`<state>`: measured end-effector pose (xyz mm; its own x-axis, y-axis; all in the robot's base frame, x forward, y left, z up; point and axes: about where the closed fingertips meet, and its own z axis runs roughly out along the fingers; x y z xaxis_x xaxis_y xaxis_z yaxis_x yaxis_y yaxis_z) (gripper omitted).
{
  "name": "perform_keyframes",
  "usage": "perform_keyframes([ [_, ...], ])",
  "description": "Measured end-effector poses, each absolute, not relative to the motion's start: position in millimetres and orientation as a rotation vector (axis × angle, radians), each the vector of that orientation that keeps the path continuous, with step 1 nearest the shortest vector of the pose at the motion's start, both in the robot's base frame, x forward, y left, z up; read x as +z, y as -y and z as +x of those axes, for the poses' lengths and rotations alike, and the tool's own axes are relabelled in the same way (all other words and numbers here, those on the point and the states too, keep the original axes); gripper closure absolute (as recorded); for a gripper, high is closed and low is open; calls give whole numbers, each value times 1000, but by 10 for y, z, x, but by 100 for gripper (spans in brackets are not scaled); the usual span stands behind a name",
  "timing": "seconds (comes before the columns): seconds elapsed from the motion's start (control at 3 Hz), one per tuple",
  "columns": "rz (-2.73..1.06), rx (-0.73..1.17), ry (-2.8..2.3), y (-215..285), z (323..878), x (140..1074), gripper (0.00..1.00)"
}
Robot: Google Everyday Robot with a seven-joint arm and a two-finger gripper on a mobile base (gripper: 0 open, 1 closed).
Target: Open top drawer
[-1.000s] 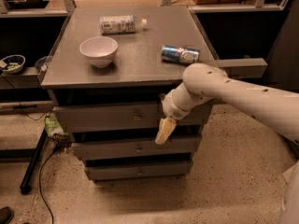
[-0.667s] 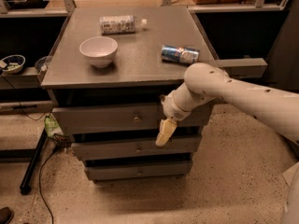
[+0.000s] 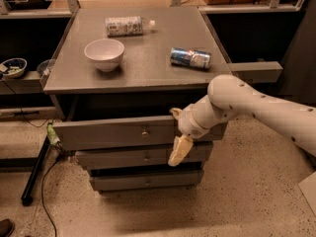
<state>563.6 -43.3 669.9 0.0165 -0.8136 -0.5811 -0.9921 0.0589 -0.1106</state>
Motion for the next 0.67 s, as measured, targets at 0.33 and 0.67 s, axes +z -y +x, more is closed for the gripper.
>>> perform_keyframes([
  [0.33,-1783,492,-1805,546,5121,6762,0],
  [0.67,-1783,493,-1806,556,5102,6758,0],
])
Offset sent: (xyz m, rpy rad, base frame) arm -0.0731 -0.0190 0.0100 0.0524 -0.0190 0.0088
